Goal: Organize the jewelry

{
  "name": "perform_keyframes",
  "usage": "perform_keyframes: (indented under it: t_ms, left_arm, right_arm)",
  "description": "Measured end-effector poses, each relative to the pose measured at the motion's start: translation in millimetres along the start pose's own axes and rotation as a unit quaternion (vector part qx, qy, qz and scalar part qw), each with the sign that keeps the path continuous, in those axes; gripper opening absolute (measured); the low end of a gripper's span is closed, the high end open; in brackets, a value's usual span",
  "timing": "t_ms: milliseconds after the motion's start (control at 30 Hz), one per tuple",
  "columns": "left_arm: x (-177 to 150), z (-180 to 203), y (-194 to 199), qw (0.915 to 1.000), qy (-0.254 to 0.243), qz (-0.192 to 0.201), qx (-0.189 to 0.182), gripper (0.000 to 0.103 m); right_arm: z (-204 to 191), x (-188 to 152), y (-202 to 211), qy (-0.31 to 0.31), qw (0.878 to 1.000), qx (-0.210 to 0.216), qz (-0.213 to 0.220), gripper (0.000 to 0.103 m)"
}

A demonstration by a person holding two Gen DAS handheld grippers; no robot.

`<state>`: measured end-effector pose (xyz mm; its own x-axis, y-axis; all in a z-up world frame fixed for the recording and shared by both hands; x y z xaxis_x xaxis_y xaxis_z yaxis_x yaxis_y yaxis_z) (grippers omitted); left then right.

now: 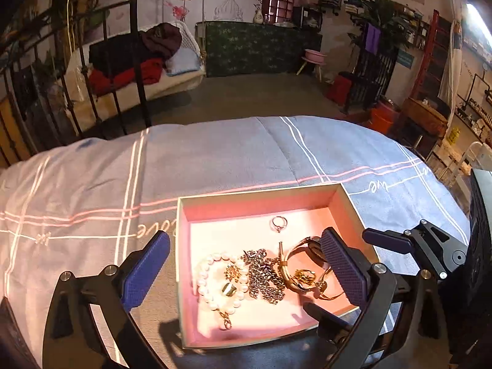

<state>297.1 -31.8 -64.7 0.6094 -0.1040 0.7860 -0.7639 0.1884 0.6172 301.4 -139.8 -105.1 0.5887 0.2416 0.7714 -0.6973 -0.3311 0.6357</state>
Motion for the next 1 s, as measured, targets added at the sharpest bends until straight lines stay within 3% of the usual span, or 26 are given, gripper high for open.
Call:
perform_keyframes:
  t_ms: [67, 167, 333, 467, 767, 1000]
  left_arm:
    - [2.9, 2.0, 5.3, 0.9998, -0.008, 0.009, 0.016, 0.097]
    - [1.9, 1.8, 37.8, 0.9969, 0.01, 0.068, 0.038, 0.097]
    - [-19.3, 13.3, 132.9, 0.9835, 0.027, 0.179, 0.0, 0.097]
    - [-38.4, 26.0, 176.9, 0.9782, 0.012, 0.207, -0.001, 0.097]
    - [-60.7, 31.4, 207.7, 0.9743, 0.008, 0.225, 0.011, 0.097]
    - [-69.2, 26.7, 215.8, 0.9724, 0.015, 0.232, 0.022, 0.097]
  right_arm:
    - [-1.8, 3.3, 5.8, -0.003, 1.0, -0.022, 0.014, 0.097]
    - [-9.3, 3.6, 36.7, -0.009, 0.995, -0.075, 0.066, 0.097]
    - [-43.0, -17.2, 125.9, 0.024, 0.97, -0.143, 0.197, 0.097]
    - [-62.0, -37.8, 170.2, 0.037, 0.957, -0.155, 0.242, 0.097]
    - [-60.0, -61.7, 206.2, 0.009, 0.954, -0.153, 0.258, 0.097]
    - [-62.5, -65.9, 210.4, 0.01, 0.954, -0.158, 0.256, 0.097]
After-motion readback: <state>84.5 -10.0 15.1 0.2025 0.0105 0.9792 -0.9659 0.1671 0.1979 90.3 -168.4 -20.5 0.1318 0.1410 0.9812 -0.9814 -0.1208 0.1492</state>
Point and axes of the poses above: each gripper's, at about its wrist camera, not at the fingertips, and y roughly against the way its jaws point, z to its right, x to its top, the point moved 1 cm from there along -y, roughly the way its jaws point, and after that the axes turned 8 degrees about z, right-handed, at the moved point
